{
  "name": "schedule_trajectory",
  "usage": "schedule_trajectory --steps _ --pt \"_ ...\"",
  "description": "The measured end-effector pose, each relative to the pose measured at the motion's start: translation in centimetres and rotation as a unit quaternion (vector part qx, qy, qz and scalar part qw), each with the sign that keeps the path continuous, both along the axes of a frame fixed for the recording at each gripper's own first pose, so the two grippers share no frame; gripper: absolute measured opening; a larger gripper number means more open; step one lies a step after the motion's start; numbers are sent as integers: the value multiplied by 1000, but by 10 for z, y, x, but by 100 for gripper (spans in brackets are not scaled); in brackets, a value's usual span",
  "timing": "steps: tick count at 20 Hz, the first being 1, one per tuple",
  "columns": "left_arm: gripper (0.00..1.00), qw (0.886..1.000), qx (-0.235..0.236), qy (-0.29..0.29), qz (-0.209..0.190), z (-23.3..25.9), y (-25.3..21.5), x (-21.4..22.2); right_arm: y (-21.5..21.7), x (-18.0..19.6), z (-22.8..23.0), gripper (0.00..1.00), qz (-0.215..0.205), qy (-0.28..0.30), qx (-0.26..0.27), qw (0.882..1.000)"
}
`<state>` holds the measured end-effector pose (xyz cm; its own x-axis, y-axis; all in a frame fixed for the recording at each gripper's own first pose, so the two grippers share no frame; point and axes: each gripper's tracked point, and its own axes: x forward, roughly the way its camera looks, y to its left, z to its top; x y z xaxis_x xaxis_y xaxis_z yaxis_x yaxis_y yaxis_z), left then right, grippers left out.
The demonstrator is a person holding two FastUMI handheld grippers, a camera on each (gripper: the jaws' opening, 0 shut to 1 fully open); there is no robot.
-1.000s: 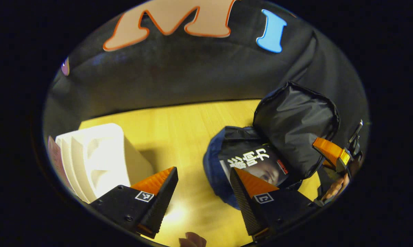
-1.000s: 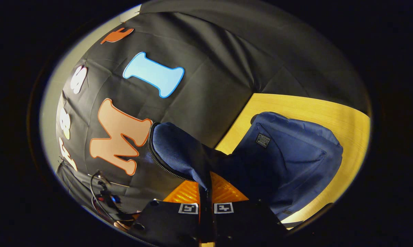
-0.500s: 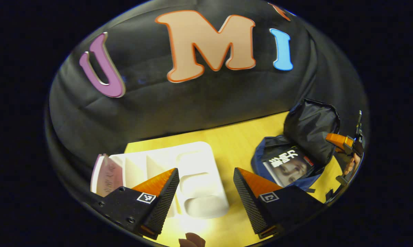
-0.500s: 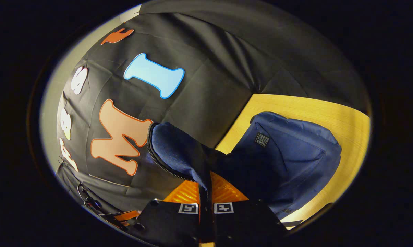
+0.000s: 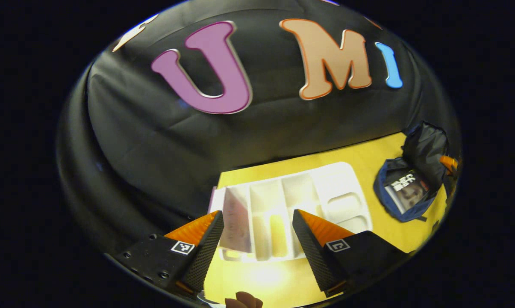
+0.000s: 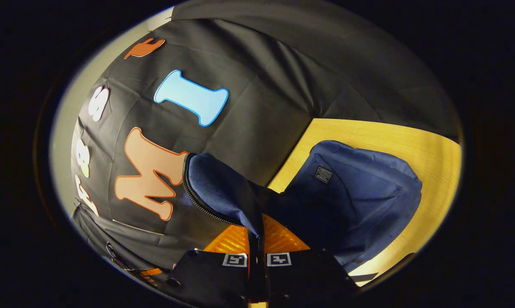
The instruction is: Open the schoolbag, grab two books from the bookshelf and put them into the schoolbag.
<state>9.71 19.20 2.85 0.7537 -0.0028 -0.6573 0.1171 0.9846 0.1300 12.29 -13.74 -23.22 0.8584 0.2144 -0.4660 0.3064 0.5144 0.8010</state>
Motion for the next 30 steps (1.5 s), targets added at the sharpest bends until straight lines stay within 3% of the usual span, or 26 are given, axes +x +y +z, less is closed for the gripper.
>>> schedule_trajectory --steps 7,14,15,18,21,23,26,27,28,30 --pt "95 994 -43 90 36 -48 50 18 5 2 -1 3 -1 1 -2 1000" --pt "94 979 -79 180 57 -96 61 36 4 1 -1 3 -4 2 -6 1000" --pt "97 977 -78 191 59 -101 64 37 3 1 -1 3 -5 2 -6 1000" --pt "93 973 -74 213 53 -116 57 45 3 1 -1 3 -6 3 -9 1000" --pt "78 969 -73 234 43 -133 52 53 3 1 -1 3 -6 3 -12 1000" --pt "82 964 -70 252 37 -144 53 51 2 0 -1 3 -7 4 -12 1000" --pt "63 960 -74 268 26 -148 50 52 1 1 -2 3 -8 4 -14 1000" --pt "66 958 -70 276 26 -149 53 50 0 1 -1 3 -9 4 -14 1000" --pt "55 957 -65 283 28 -152 54 49 0 1 -2 3 -10 5 -13 1000" --pt "44 954 -74 290 24 -153 49 46 -1 1 -3 3 -10 5 -12 1000"
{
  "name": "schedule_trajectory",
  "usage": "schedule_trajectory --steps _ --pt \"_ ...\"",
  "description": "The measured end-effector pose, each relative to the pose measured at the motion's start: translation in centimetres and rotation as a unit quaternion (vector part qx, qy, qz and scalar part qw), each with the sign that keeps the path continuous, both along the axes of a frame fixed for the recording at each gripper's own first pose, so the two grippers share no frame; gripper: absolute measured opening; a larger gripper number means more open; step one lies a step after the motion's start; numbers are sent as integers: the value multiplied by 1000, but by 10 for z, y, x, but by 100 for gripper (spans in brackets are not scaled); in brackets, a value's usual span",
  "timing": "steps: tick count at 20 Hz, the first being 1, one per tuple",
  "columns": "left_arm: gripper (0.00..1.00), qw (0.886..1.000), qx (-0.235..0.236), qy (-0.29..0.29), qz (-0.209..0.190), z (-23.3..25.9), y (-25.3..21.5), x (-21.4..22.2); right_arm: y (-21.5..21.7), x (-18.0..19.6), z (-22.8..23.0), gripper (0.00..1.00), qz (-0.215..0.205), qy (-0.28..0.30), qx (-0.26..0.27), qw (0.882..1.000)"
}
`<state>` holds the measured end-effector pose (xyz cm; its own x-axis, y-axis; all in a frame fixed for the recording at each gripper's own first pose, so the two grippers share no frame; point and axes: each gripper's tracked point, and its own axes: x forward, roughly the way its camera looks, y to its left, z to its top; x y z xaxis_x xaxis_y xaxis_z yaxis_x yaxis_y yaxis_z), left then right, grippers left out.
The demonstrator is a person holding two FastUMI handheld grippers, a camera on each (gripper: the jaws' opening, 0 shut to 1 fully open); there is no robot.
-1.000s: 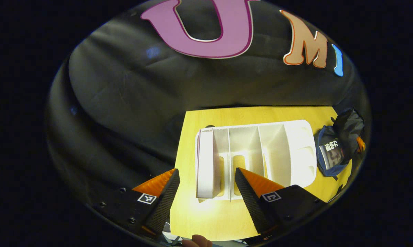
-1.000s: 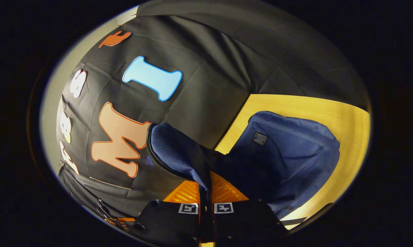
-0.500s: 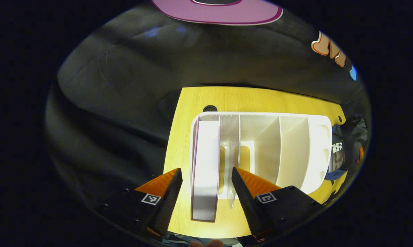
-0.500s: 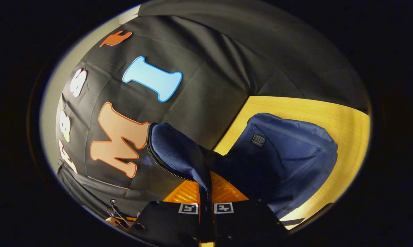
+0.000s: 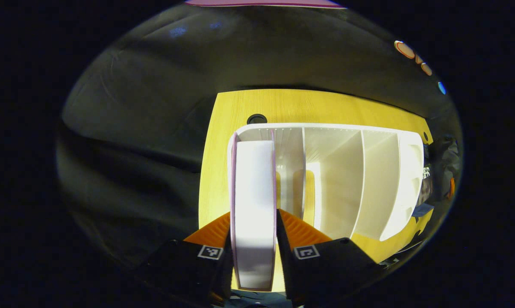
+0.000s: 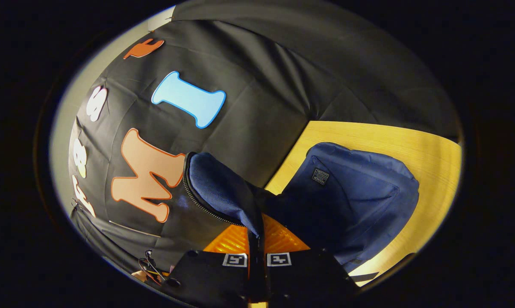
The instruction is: Open the schoolbag, grab two books from the bookshelf and put them into the schoolbag.
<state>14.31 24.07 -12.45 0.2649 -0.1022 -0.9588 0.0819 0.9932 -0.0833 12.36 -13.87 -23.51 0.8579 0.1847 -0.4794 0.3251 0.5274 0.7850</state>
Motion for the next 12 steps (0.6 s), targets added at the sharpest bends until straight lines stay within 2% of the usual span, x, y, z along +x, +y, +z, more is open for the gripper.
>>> schedule_trajectory --steps 1,3,12 --pt "45 1000 -10 2 -3 2 -2 1 1 0 1 3 0 0 -1 1000" --pt "38 1000 -14 5 -12 1 -4 0 0 0 0 3 0 1 -1 1000" --pt "33 1000 -22 2 -7 1 -3 -1 0 0 1 4 -1 1 -3 1000"
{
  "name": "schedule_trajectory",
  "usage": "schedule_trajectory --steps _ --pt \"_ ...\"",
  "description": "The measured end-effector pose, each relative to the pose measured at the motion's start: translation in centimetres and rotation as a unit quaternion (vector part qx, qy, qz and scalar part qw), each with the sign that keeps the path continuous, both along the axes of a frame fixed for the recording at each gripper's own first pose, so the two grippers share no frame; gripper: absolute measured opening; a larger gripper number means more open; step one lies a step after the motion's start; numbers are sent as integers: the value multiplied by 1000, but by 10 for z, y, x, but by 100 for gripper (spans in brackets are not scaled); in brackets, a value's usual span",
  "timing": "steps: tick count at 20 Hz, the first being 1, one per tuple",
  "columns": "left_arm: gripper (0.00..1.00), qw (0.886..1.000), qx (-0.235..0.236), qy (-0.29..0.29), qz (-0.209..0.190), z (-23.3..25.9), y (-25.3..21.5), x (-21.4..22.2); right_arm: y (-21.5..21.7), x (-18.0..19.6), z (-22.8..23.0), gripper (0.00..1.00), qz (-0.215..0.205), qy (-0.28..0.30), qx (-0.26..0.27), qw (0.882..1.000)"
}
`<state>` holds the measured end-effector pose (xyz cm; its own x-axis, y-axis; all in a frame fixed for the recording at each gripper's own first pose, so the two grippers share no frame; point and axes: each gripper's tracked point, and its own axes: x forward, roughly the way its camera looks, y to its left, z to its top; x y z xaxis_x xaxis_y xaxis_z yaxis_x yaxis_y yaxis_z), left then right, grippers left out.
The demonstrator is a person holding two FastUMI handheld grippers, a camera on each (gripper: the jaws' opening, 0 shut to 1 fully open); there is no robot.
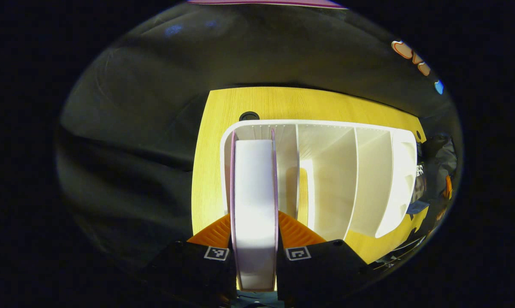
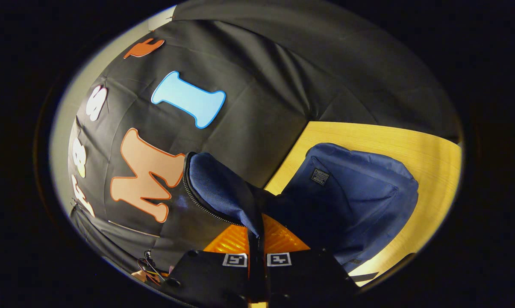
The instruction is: Open the schoolbag, grab two books from the bookshelf and put them into the schoolbag.
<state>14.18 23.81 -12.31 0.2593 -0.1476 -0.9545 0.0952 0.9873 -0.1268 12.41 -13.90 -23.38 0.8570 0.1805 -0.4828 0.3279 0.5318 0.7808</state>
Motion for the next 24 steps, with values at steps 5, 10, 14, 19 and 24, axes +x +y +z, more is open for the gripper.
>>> schedule_trajectory --steps 5,10,14,19,24 --pt "34 1000 4 -13 2 6 4 2 0 0 0 3 1 0 -1 1000" --pt "33 999 13 -36 -2 33 15 -2 1 0 0 3 1 2 1 1000" --pt "34 998 -3 -65 11 63 24 -6 1 1 1 3 2 2 -1 1000" --pt "34 993 -22 -115 4 113 26 -9 1 1 0 3 0 1 1 1000" --pt "34 986 -34 -165 3 172 30 -18 1 2 1 3 0 2 1 1000"
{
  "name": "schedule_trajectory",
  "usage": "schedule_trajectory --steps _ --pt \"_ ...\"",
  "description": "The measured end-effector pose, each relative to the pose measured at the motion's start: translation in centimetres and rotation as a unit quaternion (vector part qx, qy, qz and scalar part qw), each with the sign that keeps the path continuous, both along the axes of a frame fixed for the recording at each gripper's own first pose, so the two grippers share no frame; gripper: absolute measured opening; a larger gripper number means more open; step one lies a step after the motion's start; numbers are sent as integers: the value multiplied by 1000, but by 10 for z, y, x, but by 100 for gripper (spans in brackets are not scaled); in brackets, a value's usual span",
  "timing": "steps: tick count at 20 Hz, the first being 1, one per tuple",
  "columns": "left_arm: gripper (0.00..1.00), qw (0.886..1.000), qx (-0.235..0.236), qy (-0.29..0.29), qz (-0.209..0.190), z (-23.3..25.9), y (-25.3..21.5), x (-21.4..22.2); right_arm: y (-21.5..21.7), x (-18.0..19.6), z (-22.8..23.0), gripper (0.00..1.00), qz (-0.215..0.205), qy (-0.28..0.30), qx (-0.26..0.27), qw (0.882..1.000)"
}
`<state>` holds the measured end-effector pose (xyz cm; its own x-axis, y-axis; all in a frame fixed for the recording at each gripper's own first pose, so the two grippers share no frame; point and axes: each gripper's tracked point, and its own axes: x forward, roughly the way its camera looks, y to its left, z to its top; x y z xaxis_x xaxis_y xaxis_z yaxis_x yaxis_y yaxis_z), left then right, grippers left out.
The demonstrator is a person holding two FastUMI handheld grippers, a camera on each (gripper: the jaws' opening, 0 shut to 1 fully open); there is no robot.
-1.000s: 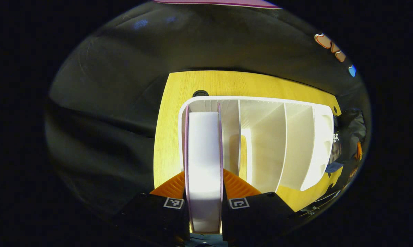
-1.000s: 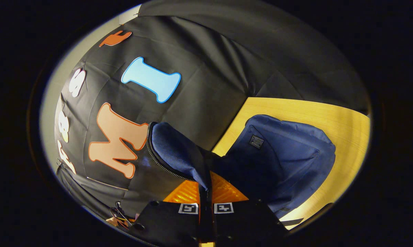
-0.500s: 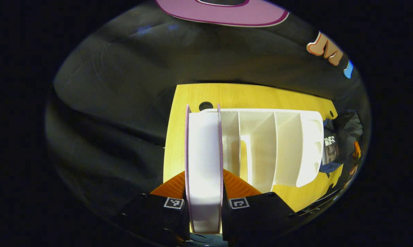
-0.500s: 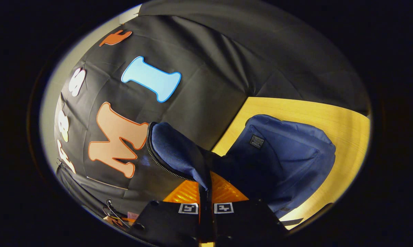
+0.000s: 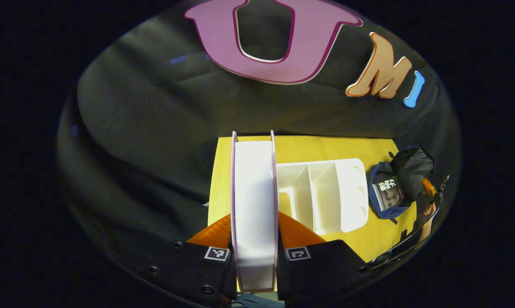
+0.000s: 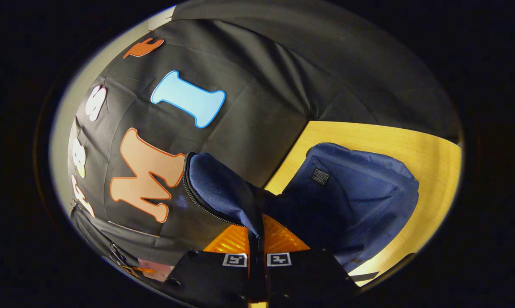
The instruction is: Open the schoolbag, grab two books from the bookshelf and put them into the schoolbag.
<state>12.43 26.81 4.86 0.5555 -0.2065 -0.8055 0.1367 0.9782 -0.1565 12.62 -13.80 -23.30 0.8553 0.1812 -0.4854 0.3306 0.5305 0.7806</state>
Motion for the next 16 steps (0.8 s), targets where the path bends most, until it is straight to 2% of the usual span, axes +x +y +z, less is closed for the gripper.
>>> schedule_trajectory --steps 3,7,10,12,16 --pt "33 999 -25 -21 0 27 0 -5 0 0 1 3 0 0 0 1000" --pt "34 998 -52 -30 0 38 -9 -8 -1 0 1 3 -1 0 0 1000" --pt "34 994 -100 -31 3 43 -28 -14 -1 0 1 3 -1 0 3 1000" --pt "33 989 -147 -28 11 44 -47 -16 -1 0 1 3 -1 0 1 1000" --pt "31 968 -248 -1 38 36 -69 -20 -4 0 4 3 -3 -1 -1 1000"
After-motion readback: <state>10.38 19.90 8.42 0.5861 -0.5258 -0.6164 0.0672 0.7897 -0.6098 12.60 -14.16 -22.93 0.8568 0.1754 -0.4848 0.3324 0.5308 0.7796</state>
